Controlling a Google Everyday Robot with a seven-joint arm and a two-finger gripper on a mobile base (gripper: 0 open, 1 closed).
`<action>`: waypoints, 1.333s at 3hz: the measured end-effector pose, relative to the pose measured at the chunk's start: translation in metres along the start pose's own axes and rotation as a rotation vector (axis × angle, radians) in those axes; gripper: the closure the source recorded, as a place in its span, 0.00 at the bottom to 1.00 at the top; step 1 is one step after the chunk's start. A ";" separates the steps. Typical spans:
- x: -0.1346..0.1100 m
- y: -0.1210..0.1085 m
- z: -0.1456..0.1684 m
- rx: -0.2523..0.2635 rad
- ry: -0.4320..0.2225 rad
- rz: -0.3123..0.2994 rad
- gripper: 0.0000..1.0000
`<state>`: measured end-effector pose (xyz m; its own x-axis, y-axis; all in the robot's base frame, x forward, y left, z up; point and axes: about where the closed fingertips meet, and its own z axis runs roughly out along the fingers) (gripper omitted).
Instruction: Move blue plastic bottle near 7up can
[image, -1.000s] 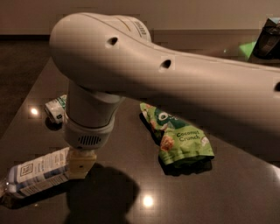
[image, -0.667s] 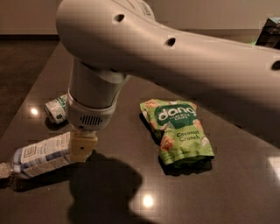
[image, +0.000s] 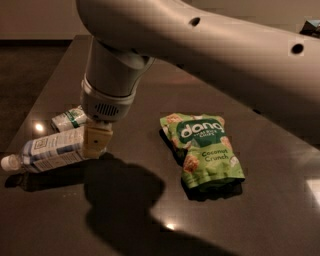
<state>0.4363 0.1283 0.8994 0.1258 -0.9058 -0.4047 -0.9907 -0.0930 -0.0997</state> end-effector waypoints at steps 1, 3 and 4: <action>0.001 -0.005 0.007 0.014 0.005 -0.006 0.84; 0.002 -0.002 0.022 0.033 0.021 -0.035 0.37; 0.006 -0.002 0.027 0.048 0.029 -0.034 0.13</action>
Offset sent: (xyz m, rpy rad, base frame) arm 0.0037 0.0097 -0.0308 -0.0239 -0.0395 0.0302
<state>0.4407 0.1348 0.8725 0.1567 -0.9141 -0.3741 -0.9821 -0.1043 -0.1566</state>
